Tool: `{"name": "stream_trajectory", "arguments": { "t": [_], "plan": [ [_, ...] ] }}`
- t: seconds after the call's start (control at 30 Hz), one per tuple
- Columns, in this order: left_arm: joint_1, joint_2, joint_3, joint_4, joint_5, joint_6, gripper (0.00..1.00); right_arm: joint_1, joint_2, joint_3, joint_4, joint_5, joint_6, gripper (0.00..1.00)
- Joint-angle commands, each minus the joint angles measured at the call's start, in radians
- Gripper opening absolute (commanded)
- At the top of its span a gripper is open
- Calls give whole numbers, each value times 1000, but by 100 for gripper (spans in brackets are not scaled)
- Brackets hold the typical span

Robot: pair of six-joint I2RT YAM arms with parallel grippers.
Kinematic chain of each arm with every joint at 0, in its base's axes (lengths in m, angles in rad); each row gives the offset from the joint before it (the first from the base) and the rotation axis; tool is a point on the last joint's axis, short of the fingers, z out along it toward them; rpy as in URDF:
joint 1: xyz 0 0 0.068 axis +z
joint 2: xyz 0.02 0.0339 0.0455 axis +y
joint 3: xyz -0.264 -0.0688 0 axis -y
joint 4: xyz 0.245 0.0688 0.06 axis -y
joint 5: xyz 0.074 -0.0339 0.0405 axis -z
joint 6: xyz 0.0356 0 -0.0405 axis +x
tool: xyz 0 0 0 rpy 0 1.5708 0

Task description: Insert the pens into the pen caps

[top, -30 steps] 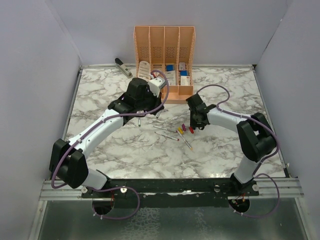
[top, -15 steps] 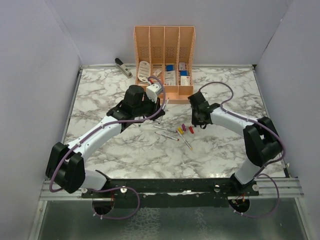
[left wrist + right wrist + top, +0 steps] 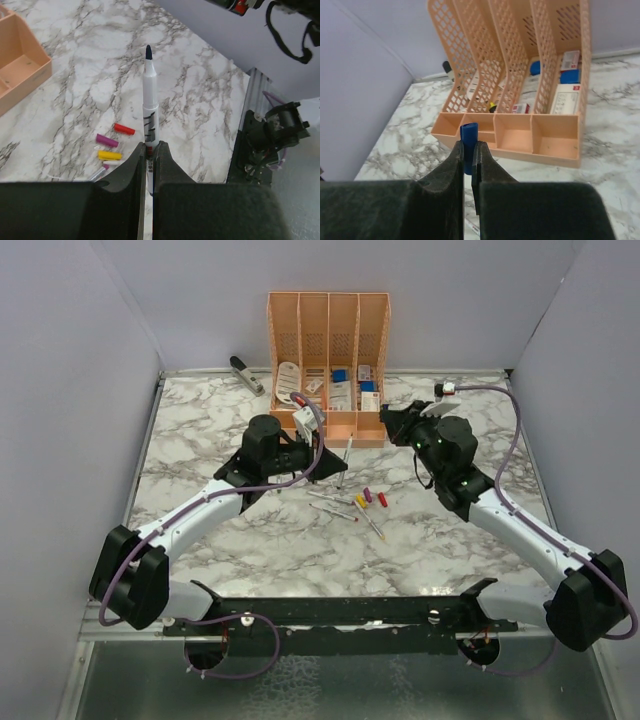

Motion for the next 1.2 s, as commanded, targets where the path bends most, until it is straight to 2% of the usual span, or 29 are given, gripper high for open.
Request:
{"name": "stream_trajectory", "arguments": {
  "t": [0.0,0.2,0.53,1.17],
  "plan": [
    [3,12,1,165,140,-95,0,-3,-6,-27,235,-196,-28,1],
    [3,28,27,184,192,-122,0,-2,-18,-68,425,-315,18,1],
    [3,32,25,274,181,-220,0,-2,-37,-101,559,-409,111,1],
    [3,36,28,297,160,-244,0,-2,-60,-130,505,-425,115,1]
  ]
}}
